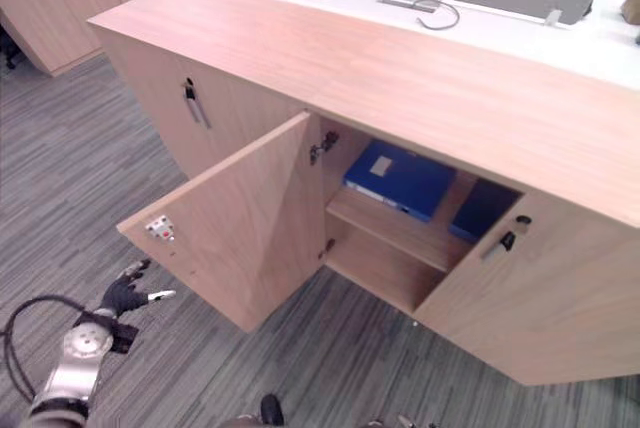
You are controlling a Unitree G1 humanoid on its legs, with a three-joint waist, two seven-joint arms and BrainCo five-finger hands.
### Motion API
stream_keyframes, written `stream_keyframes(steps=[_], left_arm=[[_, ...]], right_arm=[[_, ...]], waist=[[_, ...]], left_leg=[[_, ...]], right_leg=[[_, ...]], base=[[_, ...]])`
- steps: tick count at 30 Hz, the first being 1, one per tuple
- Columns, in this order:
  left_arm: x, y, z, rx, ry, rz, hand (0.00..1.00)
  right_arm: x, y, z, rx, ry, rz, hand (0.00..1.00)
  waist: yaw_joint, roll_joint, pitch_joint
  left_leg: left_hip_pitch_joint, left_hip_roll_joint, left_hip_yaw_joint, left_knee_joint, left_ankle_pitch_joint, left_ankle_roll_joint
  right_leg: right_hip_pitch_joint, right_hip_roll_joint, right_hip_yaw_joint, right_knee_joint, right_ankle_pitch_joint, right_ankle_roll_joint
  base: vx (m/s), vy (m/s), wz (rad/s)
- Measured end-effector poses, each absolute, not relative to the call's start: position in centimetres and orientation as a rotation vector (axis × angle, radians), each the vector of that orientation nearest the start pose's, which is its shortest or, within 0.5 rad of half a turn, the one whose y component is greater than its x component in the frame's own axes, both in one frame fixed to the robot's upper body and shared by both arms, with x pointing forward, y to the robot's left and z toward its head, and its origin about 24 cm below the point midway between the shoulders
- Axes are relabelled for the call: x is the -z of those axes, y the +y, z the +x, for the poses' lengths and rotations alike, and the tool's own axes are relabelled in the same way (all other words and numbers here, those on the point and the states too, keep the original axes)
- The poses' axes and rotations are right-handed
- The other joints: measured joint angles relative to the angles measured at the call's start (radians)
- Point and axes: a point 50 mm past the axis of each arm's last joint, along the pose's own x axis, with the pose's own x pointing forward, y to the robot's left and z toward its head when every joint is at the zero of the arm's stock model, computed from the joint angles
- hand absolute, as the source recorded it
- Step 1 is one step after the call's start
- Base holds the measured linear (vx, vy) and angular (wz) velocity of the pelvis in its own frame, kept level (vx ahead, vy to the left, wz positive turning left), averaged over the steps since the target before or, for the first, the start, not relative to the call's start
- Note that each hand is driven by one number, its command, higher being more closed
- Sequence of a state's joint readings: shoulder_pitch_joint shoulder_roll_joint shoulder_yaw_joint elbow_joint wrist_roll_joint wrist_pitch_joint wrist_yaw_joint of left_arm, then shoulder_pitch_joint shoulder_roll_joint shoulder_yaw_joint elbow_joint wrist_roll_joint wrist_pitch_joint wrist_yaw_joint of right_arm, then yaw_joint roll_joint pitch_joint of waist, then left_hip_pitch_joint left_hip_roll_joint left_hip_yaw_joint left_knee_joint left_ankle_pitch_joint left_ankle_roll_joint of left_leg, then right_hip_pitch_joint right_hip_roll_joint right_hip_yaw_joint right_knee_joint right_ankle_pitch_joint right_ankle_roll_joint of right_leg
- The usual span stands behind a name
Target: Walk over to the cabinet, pick up the folder, carry it to the office cabinet, place the folder inside the office cabinet, then close the office cabinet door
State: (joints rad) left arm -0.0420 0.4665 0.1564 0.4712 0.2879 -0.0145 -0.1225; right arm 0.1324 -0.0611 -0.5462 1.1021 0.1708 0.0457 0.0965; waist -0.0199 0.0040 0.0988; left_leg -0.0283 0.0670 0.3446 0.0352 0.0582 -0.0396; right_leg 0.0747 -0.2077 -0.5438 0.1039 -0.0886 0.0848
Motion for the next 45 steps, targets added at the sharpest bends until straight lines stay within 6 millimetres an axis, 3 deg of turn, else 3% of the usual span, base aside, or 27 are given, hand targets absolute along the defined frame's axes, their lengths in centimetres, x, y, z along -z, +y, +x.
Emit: stream_keyframes(steps=[5,10,14,17,20,21,22,23,25,27,29,31,33,38,41,43,44,45], left_arm=[[0.7,31.1,26.2,-0.014,0.547,0.867,0.0],[0.2,31.3,27.5,0.014,0.587,0.975,0.0],[0.4,29.3,28.1,0.1,0.55,1.026,0.0],[0.7,26.6,28.4,0.203,0.489,1.075,0.0],[1.7,22.3,27.5,0.393,0.406,1.129,0.0],[2.5,18.9,26.2,0.554,0.35,1.138,0.0],[2.9,17.4,25.6,0.629,0.328,1.127,0.0],[3.7,14.2,24.2,0.77,0.293,1.077,0.0],[4.4,10.1,22.0,0.935,0.259,0.943,0.0],[3.7,5.3,20.1,1.113,0.183,0.776,0.0],[3.3,1.8,17.3,1.299,0.137,0.65,0.0],[2.9,-1.0,15.0,1.405,0.163,0.451,0.0],[2.2,-2.0,15.0,1.42,0.15,0.379,0.0],[1.0,-2.8,16.3,1.389,0.113,0.333,0.0],[2.6,-0.9,18.7,1.162,0.22,0.227,0.0],[4.9,3.1,20.5,0.856,0.354,0.117,0.0],[5.5,4.4,20.7,0.773,0.385,0.09,0.0],[6.6,7.3,20.9,0.602,0.438,0.042,0.0]], right_arm=[[16.8,-22.7,4.0,0.569,1.167,0.423,0.0],[17.0,-21.9,3.7,0.541,1.191,0.423,0.0],[17.2,-21.2,3.4,0.543,1.206,0.446,0.0],[17.2,-21.1,3.4,0.543,1.207,0.447,0.0],[17.2,-21.2,3.5,0.532,1.211,0.428,0.0],[17.2,-21.2,3.6,0.521,1.215,0.407,0.0],[17.2,-21.2,3.6,0.515,1.217,0.401,0.0],[17.2,-21.2,3.7,0.506,1.222,0.384,0.0],[17.2,-21.0,4.0,0.48,1.229,0.354,0.0],[17.2,-20.5,4.9,0.424,1.23,0.318,0.0],[17.2,-20.4,5.5,0.386,1.226,0.284,0.0],[17.1,-20.7,6.1,0.366,1.216,0.26,0.0],[17.0,-20.6,6.6,0.323,1.218,0.224,0.0],[16.8,-21.0,7.3,0.241,1.208,0.118,0.0],[16.7,-21.3,7.6,0.214,1.202,0.076,0.0],[16.6,-21.6,7.6,0.219,1.199,0.067,0.0],[16.6,-21.6,7.5,0.222,1.202,0.065,0.0],[16.7,-21.7,7.2,0.238,1.209,0.07,0.0]], waist=[[-0.02,-0.001,-0.012],[-0.021,-0.008,-0.012],[-0.02,-0.021,-0.013],[-0.016,-0.031,-0.012],[-0.015,-0.036,-0.013],[-0.016,-0.036,-0.02],[-0.017,-0.037,-0.023],[-0.021,-0.037,-0.032],[-0.032,-0.043,-0.05],[-0.043,-0.053,-0.059],[-0.058,-0.051,-0.065],[-0.064,-0.048,-0.065],[-0.072,-0.045,-0.065],[-0.085,-0.029,-0.064],[-0.077,-0.01,-0.062],[-0.067,0.008,-0.057],[-0.064,0.01,-0.059],[-0.05,0.013,-0.055]], left_leg=[[0.035,0.001,0.031,-0.025,0.003,-0.004],[0.035,0.002,0.044,-0.027,0.003,-0.003],[0.034,-0.016,0.048,-0.027,0.006,0.007],[0.029,-0.036,0.048,-0.031,0.005,0.015],[0.026,-0.058,0.051,-0.038,0.001,0.024],[0.026,-0.069,0.057,-0.052,0.004,0.025],[0.027,-0.074,0.058,-0.055,0.004,0.025],[0.027,-0.083,0.061,-0.065,0.006,0.027],[0.031,-0.091,0.074,-0.068,0.006,0.028],[0.032,-0.097,0.096,-0.061,0.006,0.036],[0.015,-0.094,0.118,-0.025,-0.014,0.057],[0.011,-0.066,0.161,0.015,-0.044,0.052],[0.009,-0.042,0.184,0.044,-0.064,0.044],[-0.017,0.02,0.223,0.124,-0.101,0.022],[-0.063,0.115,0.255,0.259,-0.168,-0.006],[-0.074,0.212,0.274,0.372,-0.223,-0.033],[-0.072,0.231,0.276,0.401,-0.218,-0.028],[-0.075,0.269,0.248,0.462,-0.218,-0.027]], right_leg=[[0.017,0.015,0.026,-0.026,0.01,-0.003],[0.012,0.01,0.033,-0.032,0.038,-0.012],[0.011,-0.009,0.035,-0.032,0.053,-0.005],[0.006,-0.03,0.035,-0.029,0.061,0.004],[-0.009,-0.056,0.04,-0.012,0.055,0.007],[-0.019,-0.066,0.053,-0.007,0.053,0.012],[-0.021,-0.069,0.057,-0.007,0.052,0.013],[-0.024,-0.077,0.058,-0.009,0.052,0.016],[-0.026,-0.084,0.064,-0.02,0.058,0.029],[-0.039,-0.095,0.084,-0.015,0.073,0.046],[-0.071,-0.113,0.091,0.029,0.092,0.045],[-0.107,-0.119,0.033,0.088,0.094,0.036],[-0.109,-0.122,-0.057,0.113,0.084,0.002],[-0.114,-0.077,-0.045,0.071,0.079,-0.005],[-0.128,-0.02,-0.024,0.05,0.071,-0.009],[-0.122,0.037,0.002,0.049,0.051,-0.035],[-0.12,0.051,0.012,0.047,0.043,-0.04],[-0.108,0.078,0.034,0.044,0.04,-0.046]], base=[[0.03,-0.019,-0.15],[-0.02,0.013,-0.05],[-0.09,0.074,0.04],[-0.15,0.086,0.07],[-0.15,0.082,0.04],[-0.09,0.062,-0.04],[-0.07,0.058,-0.07],[-0.03,0.044,-0.06],[0.01,0.046,-0.18],[0.05,0.045,-0.34],[0.04,0.018,-0.35],[0.03,-0.027,-0.59],[0.01,-0.068,-0.5],[-0.01,-0.054,-0.28],[0.04,-0.125,-0.49],[0.11,-0.162,-0.61],[0.15,-0.172,-0.64],[0.13,-0.15,-0.54]])
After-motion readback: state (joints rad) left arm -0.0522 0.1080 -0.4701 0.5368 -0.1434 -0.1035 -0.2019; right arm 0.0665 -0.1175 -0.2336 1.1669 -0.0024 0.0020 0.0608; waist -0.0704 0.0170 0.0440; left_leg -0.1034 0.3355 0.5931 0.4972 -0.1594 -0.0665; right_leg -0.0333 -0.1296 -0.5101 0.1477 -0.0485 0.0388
